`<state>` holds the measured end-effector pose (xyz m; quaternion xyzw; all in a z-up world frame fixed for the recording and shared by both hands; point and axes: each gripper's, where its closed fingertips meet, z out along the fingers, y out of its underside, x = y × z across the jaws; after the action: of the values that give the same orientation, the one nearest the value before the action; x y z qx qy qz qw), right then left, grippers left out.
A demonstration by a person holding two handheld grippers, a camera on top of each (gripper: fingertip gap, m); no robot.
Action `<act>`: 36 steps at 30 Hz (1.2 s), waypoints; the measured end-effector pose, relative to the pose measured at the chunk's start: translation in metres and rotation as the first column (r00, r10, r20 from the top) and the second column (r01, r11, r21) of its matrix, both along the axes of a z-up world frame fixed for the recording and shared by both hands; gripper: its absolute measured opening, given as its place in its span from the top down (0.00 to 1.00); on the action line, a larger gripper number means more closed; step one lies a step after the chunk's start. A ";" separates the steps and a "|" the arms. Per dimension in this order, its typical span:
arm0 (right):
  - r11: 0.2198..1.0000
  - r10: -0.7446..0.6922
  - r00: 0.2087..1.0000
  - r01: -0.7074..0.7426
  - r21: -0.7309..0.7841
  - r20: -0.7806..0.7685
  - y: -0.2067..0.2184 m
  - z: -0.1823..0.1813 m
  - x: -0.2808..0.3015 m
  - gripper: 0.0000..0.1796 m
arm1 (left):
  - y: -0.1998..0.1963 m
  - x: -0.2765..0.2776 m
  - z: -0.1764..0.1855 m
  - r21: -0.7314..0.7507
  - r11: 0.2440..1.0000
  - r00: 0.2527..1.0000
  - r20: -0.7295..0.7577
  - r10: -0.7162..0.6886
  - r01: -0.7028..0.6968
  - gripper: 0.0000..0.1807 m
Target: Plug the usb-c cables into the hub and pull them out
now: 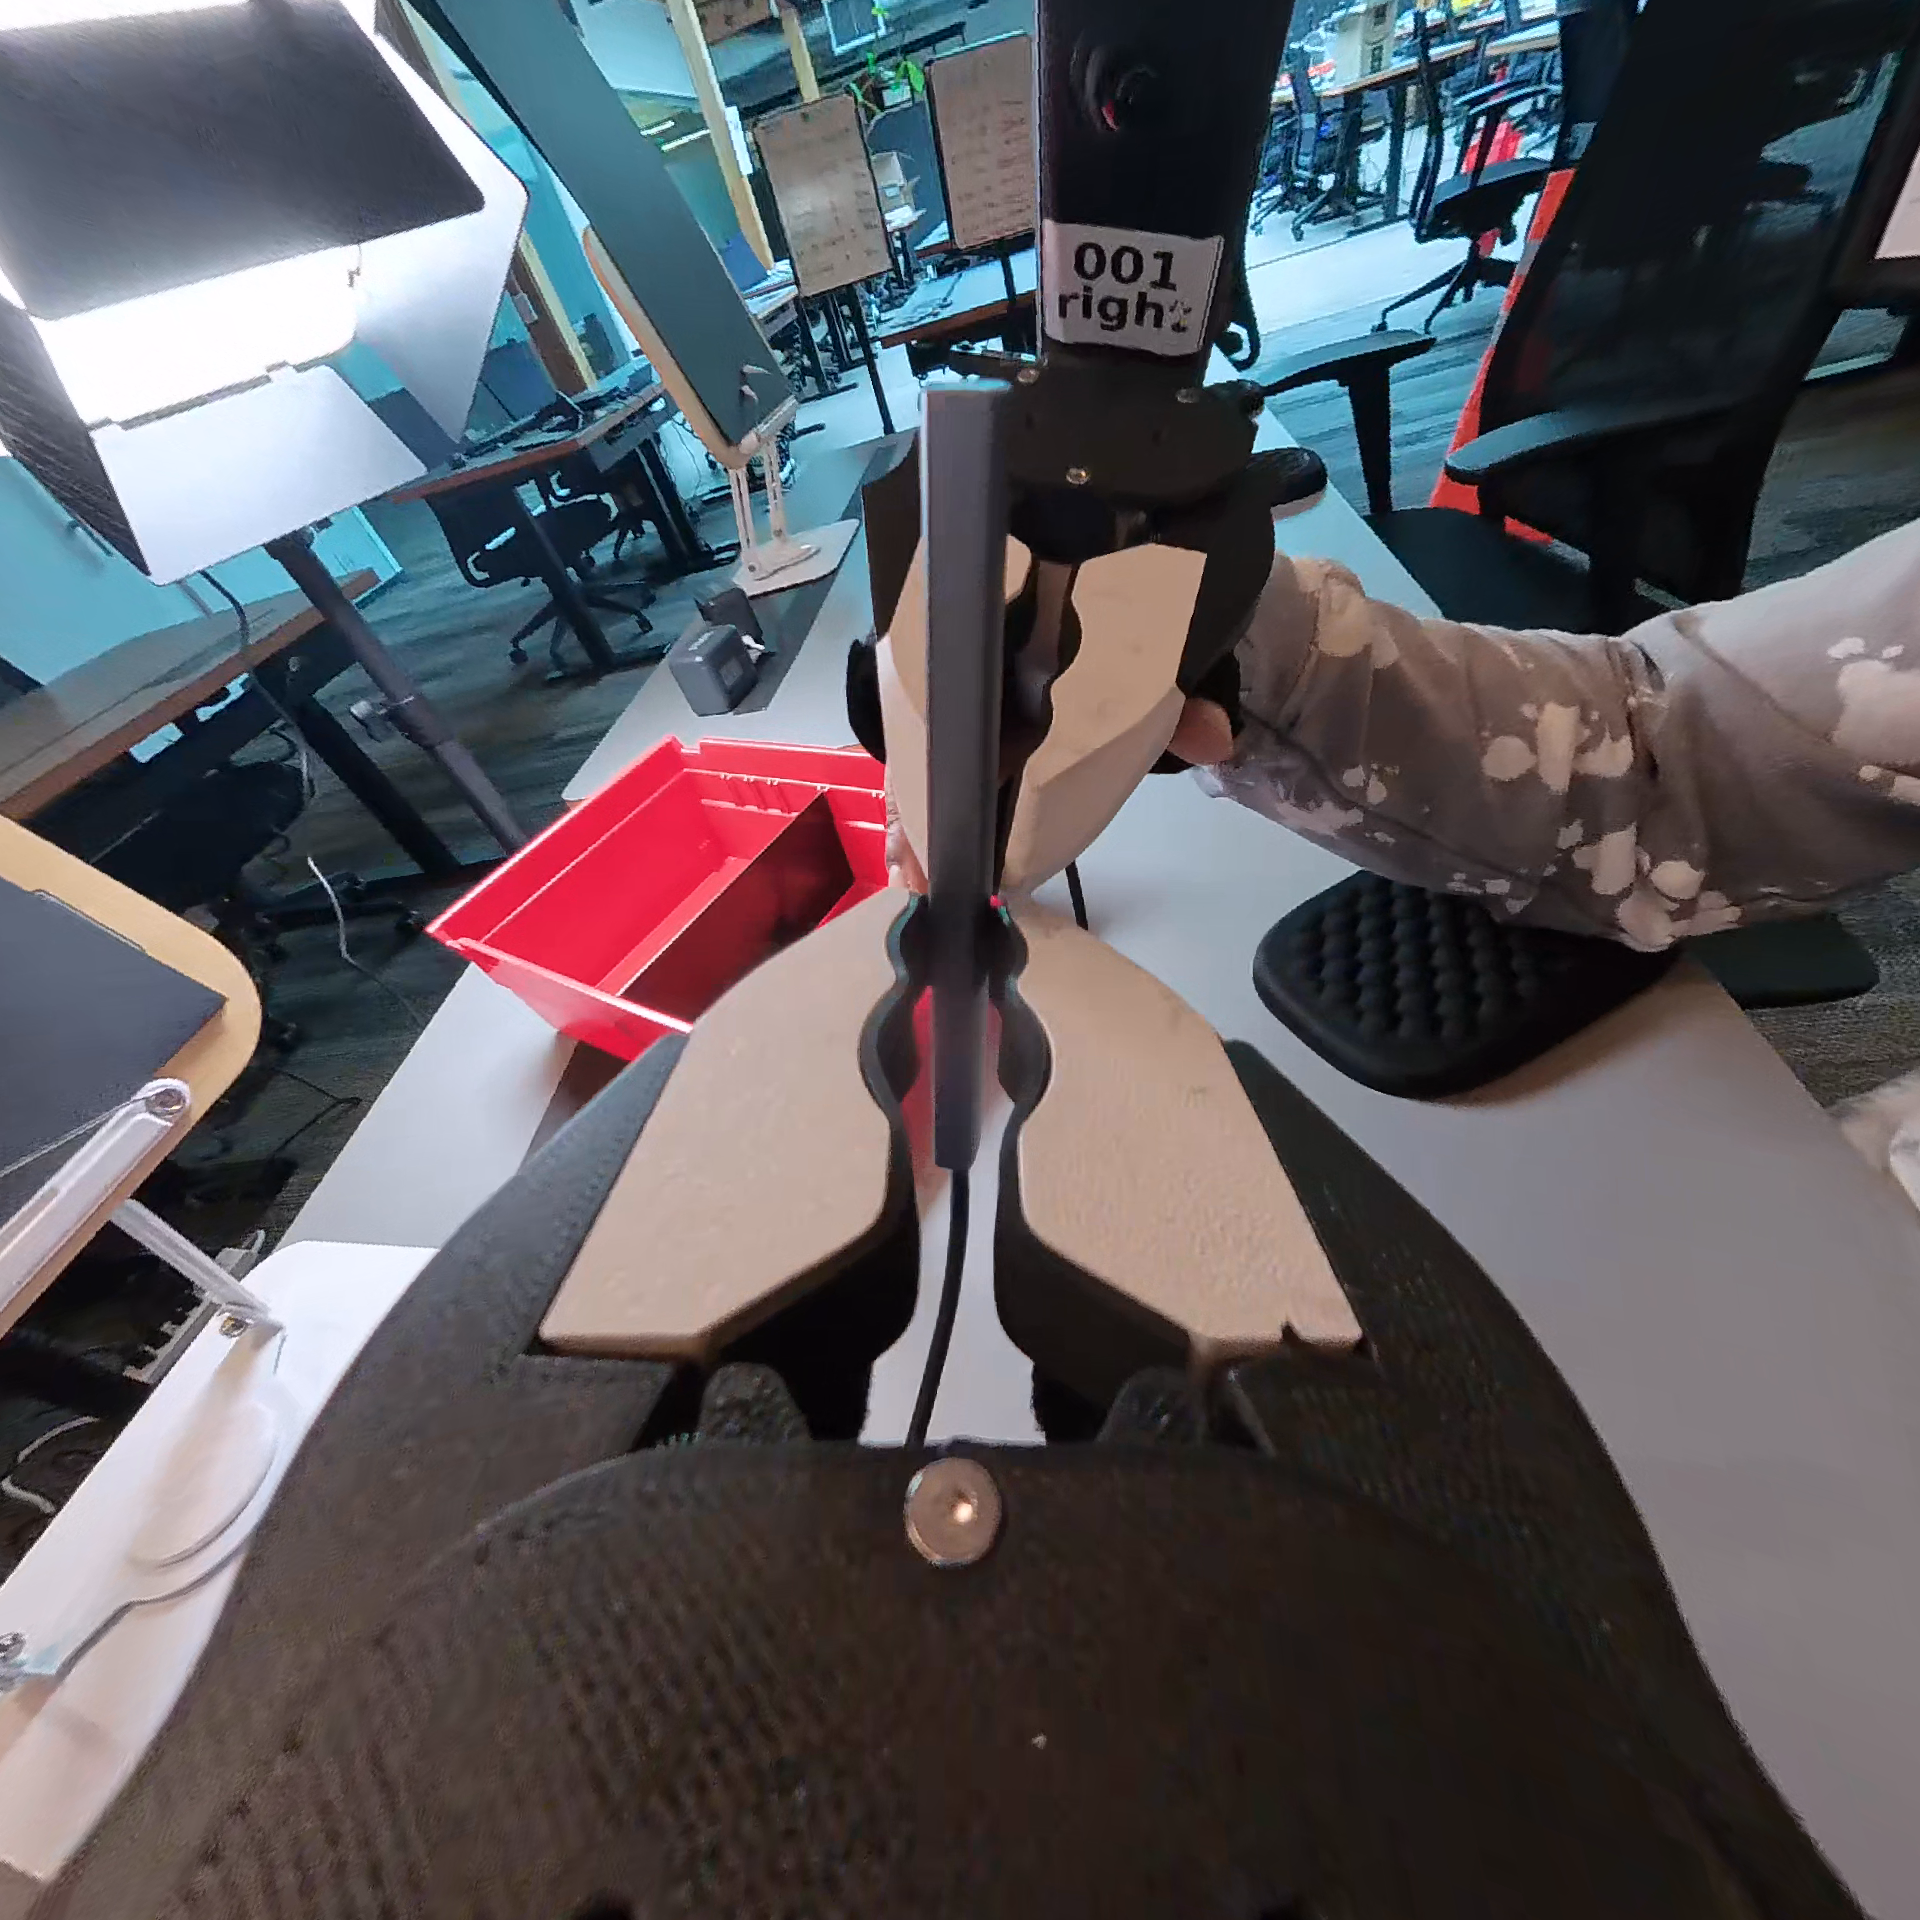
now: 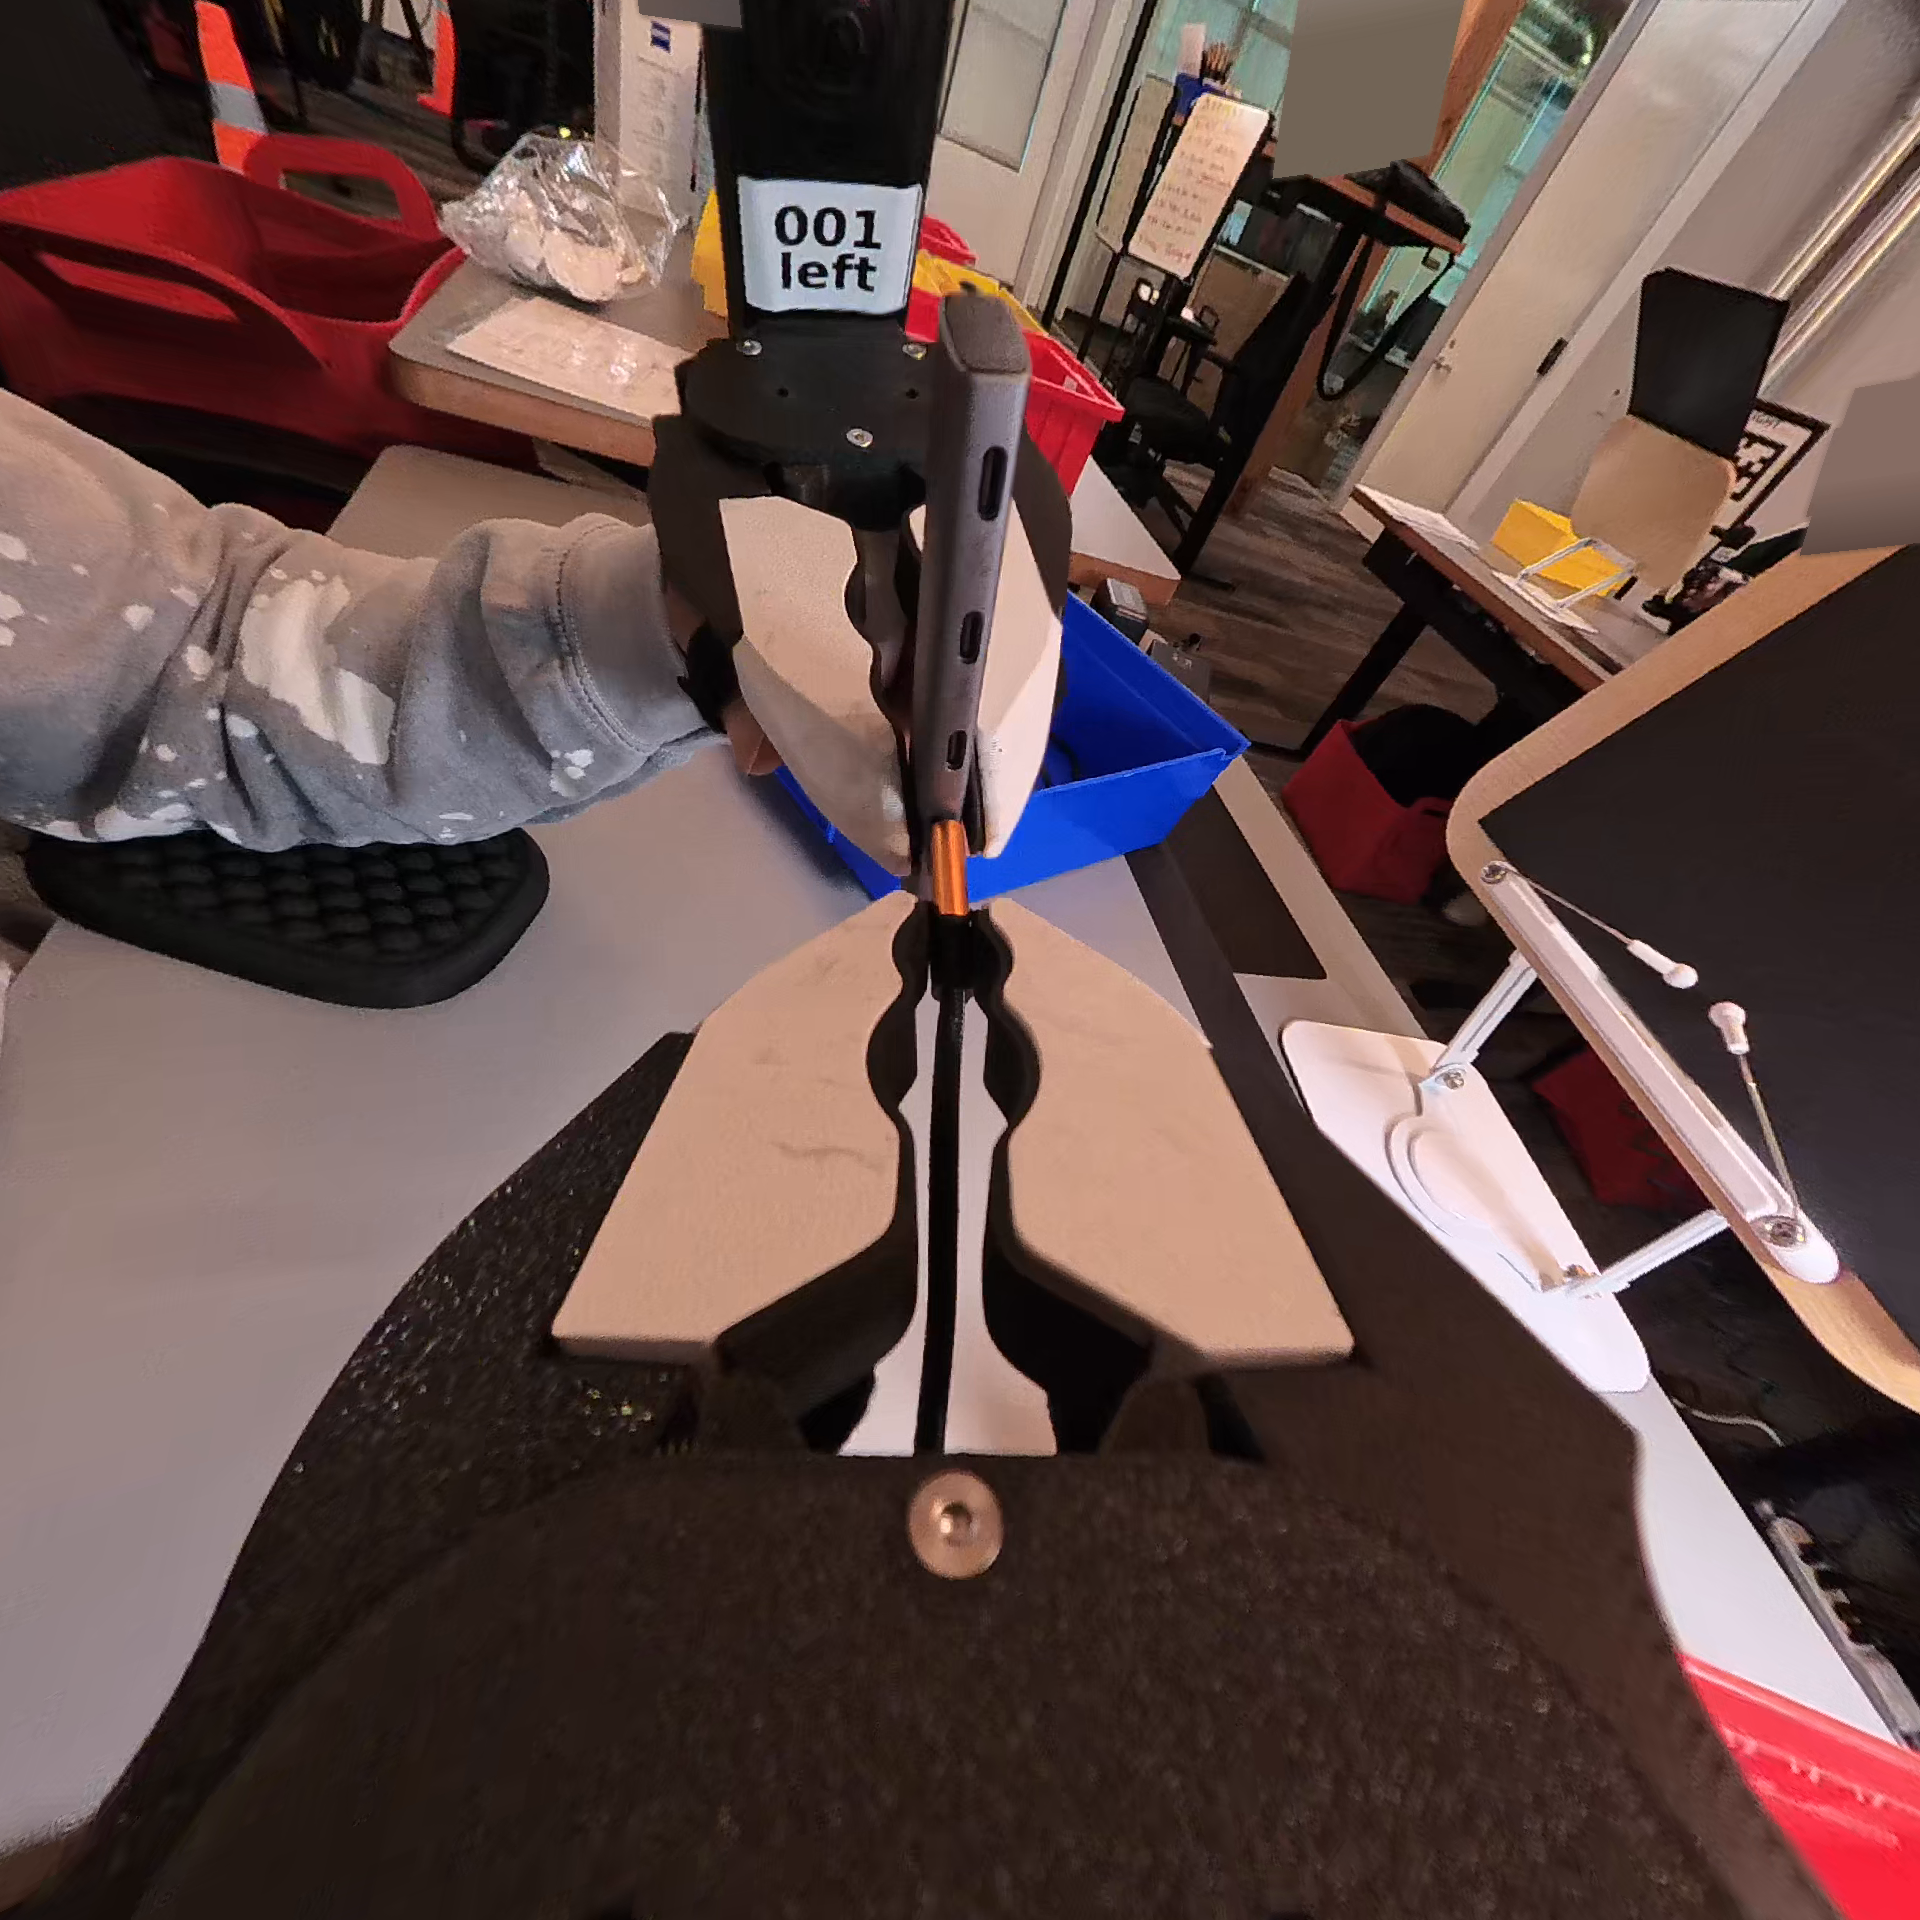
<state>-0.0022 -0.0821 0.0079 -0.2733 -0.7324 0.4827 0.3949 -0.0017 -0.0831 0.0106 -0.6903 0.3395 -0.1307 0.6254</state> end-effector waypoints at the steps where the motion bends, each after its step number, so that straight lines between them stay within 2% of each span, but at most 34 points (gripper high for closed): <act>1: 1.000 0.005 1.000 -0.005 -0.009 0.001 0.000 0.000 0.000 0.96 | 0.000 0.000 0.001 -0.003 1.000 1.000 0.013 -0.006 0.006 0.94; 11: 0.998 0.052 0.998 -0.051 -0.047 0.028 0.006 0.004 0.010 0.96 | 0.004 0.010 0.010 0.006 0.999 0.994 0.099 -0.045 0.045 0.94; 13: 0.999 -0.041 0.997 0.039 0.024 0.067 0.032 -0.008 0.014 0.96 | 0.005 -0.012 0.027 0.059 0.998 0.979 0.204 0.020 -0.033 0.94; 14: 0.995 -0.096 0.994 0.096 -0.002 0.058 0.055 -0.007 0.020 0.96 | -0.006 -0.038 0.047 0.105 0.992 0.954 0.296 0.035 -0.069 0.94; 15: 0.991 -0.105 0.994 0.108 -0.084 0.041 0.072 0.001 0.029 0.96 | -0.020 -0.060 0.059 0.127 0.987 0.947 0.316 0.052 -0.097 0.94; 17: 0.979 -0.144 0.989 0.137 -0.154 -0.035 0.093 0.019 0.044 0.96 | -0.038 -0.079 0.059 0.139 0.976 0.971 0.193 0.138 -0.166 0.94; 19: 0.968 -0.201 0.974 0.181 -0.172 -0.103 0.105 0.033 0.046 0.96 | -0.044 -0.081 0.066 0.150 0.972 0.968 0.204 0.148 -0.181 0.94; 24: 0.919 -0.386 0.879 0.339 -0.204 -0.279 0.138 0.060 0.045 0.96 | -0.028 -0.080 0.052 0.064 0.980 0.960 0.219 0.173 -0.191 0.94; 26: 0.875 -0.483 0.787 0.418 -0.244 -0.383 0.155 0.077 0.050 0.96 | -0.027 -0.077 0.050 0.055 0.983 0.961 0.223 0.161 -0.178 0.94; 28: 0.847 -0.531 0.739 0.460 -0.264 -0.415 0.167 0.079 0.051 0.96 | -0.027 -0.075 0.051 0.060 0.983 0.962 0.224 0.155 -0.172 0.94; 29: 0.829 -0.559 0.711 0.494 -0.264 -0.426 0.175 0.077 0.049 0.96 | -0.028 -0.074 0.051 0.060 0.984 0.963 0.225 0.152 -0.169 0.94; 32: 0.792 -0.602 0.708 0.589 -0.162 -0.369 0.196 0.040 0.030 0.96 | -0.026 -0.073 0.048 0.051 0.985 0.964 0.221 0.150 -0.165 0.94; 36: 0.735 -0.652 0.742 0.669 0.112 -0.158 0.218 -0.039 0.002 0.96 | -0.022 -0.070 0.041 0.025 0.987 0.968 0.201 0.149 -0.157 0.94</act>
<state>-0.0004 0.1356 -0.0311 -0.4563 -0.6015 0.2642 0.6002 -0.0715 -0.1054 0.0513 -0.6852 0.2239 -0.1433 0.6781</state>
